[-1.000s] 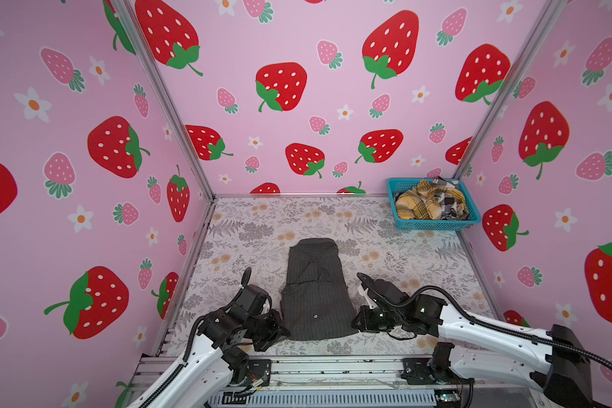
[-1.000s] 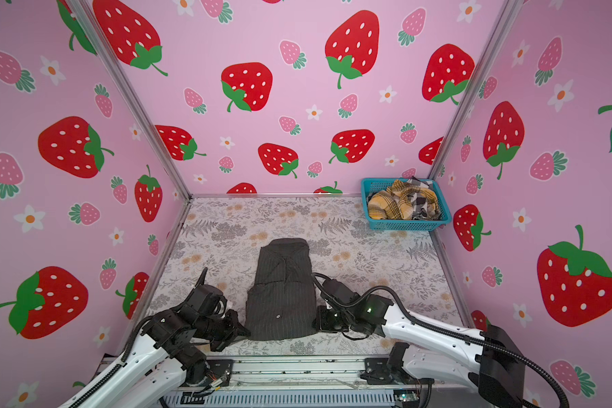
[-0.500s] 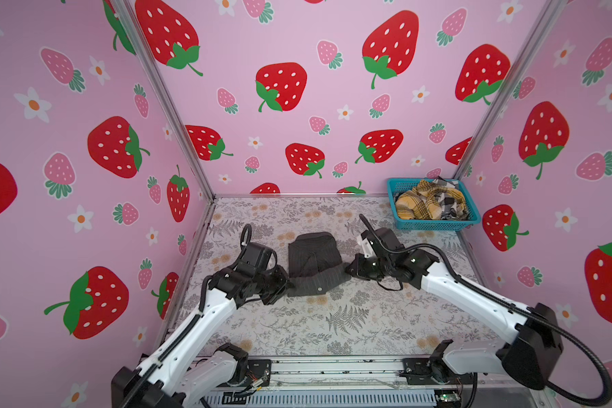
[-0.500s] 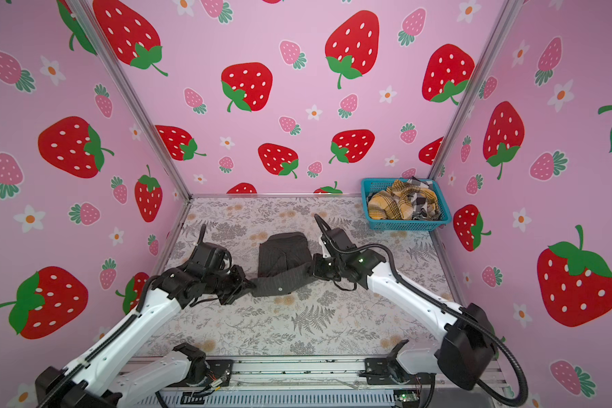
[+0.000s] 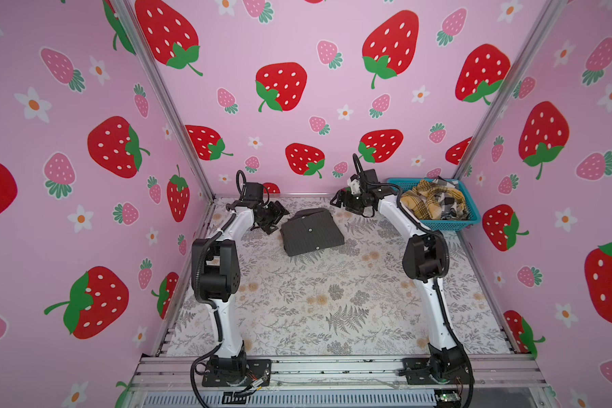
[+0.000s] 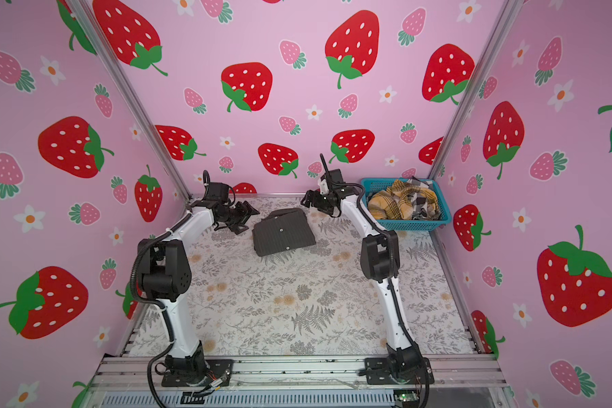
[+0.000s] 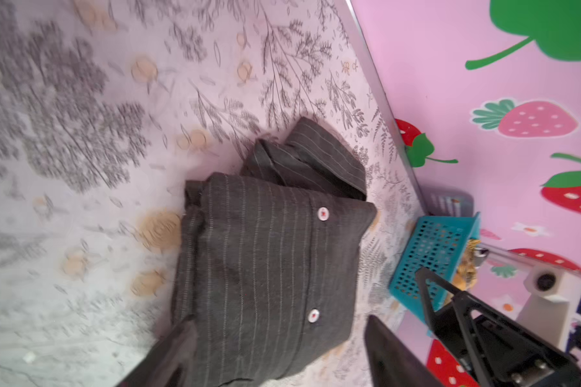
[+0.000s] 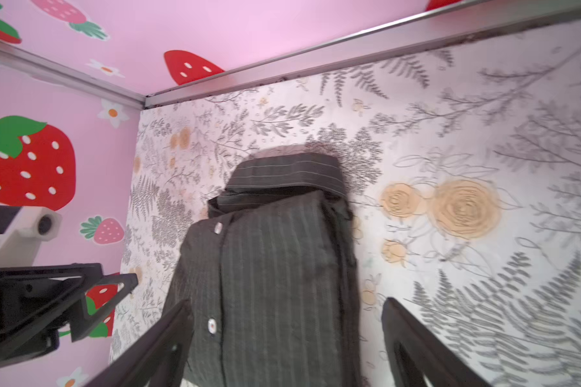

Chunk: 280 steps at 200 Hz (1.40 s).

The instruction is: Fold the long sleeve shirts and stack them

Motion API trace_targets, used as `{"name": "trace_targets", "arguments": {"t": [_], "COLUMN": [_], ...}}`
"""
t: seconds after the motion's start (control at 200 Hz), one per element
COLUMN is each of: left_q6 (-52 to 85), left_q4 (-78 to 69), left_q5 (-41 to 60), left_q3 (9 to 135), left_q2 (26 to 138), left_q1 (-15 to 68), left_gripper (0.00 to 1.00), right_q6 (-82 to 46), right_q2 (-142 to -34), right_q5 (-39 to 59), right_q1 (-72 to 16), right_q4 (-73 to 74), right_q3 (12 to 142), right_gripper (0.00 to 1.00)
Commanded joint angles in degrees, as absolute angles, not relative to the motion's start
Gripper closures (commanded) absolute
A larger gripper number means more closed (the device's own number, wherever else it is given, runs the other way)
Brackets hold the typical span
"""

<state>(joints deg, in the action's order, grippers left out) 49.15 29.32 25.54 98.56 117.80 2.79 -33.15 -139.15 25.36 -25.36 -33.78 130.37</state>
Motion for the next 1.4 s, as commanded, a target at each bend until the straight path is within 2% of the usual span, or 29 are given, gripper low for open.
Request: {"name": "trace_targets", "arguments": {"t": [0.0, 0.085, 0.17, 0.25, 0.31, 0.46, 0.69, 0.86, 0.93, 1.01, 1.135, 1.175, 1.195, 1.315, 1.395], "left_q6": [45.44, 42.85, 41.99, 41.76, 41.25, 40.88, 41.13, 40.48, 40.43, 40.78, 42.11, 42.59, 42.72, 41.53, 39.67], "left_q4": [31.20, 31.61, 30.54, 29.86, 31.02, 29.71, 30.75, 31.90, 30.89, 29.23, 29.89, 31.01, 31.89, 36.91, 37.17], "left_q5": [28.13, 24.89, 24.89, 27.92, 29.84, 28.73, 26.72, 24.76, 24.58, 25.08, 25.58, 25.64, 25.66, 19.93, 18.46], "left_q3": [108.55, 105.05, 99.50, 97.13, 97.30, 94.64, 91.13, 82.38, 75.89, 67.17, 54.69, 52.23, 51.40, 52.16, 54.70], "left_q2": [115.56, 111.98, 110.48, 112.70, 115.01, 117.49, 119.92, 116.28, 112.65, 106.91, 93.86, 89.15, 86.87, 76.63, 76.46], "left_q1": [3.22, 4.64, 5.96, 7.28, 8.14, 10.05, 10.96, 12.23, 12.93, 13.99, 17.95, 19.22, 19.67, 17.78, 12.81], "left_gripper": [0.12, 0.16, 0.32, 0.51, 0.59, 0.60, 0.65, 0.68, 0.69, 0.69, 0.69, 0.64, 0.61, 0.31, 0.24], "right_q6": [-30.50, -28.87, -26.82, -26.22, -25.51, -24.03, -23.23, -26.99, -29.31, -31.72, -36.22, -36.77, -37.11, -34.36, -31.73], "right_q2": [-125.92, -123.12, -125.46, -128.44, -130.58, -132.64, -127.54, -119.74, -114.82, -108.35, -96.02, -91.49, -89.24, -81.88, -83.39], "right_q5": [25.36, 23.34, 22.50, 21.66, 20.55, 15.64, 14.61, 13.98, 13.97, 13.66, 13.30, 11.39, 11.04, 11.29, 14.31], "right_q1": [-27.60, -28.74, -29.77, -30.49, -30.88, -32.03, -34.96, -39.47, -42.00, -45.89, -51.42, -52.22, -52.22, -48.84, -44.93], "right_q4": [-27.66, -25.91, -27.77, -28.43, -29.34, -31.08, -27.11, -22.84, -20.97, -19.82, -20.65, -22.34, -23.09, -24.32, -22.26], "right_q3": [117.40, 111.49, 111.77, 112.98, 114.37, 113.36, 99.35, 85.79, 79.01, 70.86, 57.76, 54.80, 53.54, 52.92, 54.40], "right_gripper": [0.13, 0.15, 0.18, 0.26, 0.29, 0.29, 0.30, 0.43, 0.44, 0.51, 0.51, 0.49, 0.44, 0.28, 0.25]}}
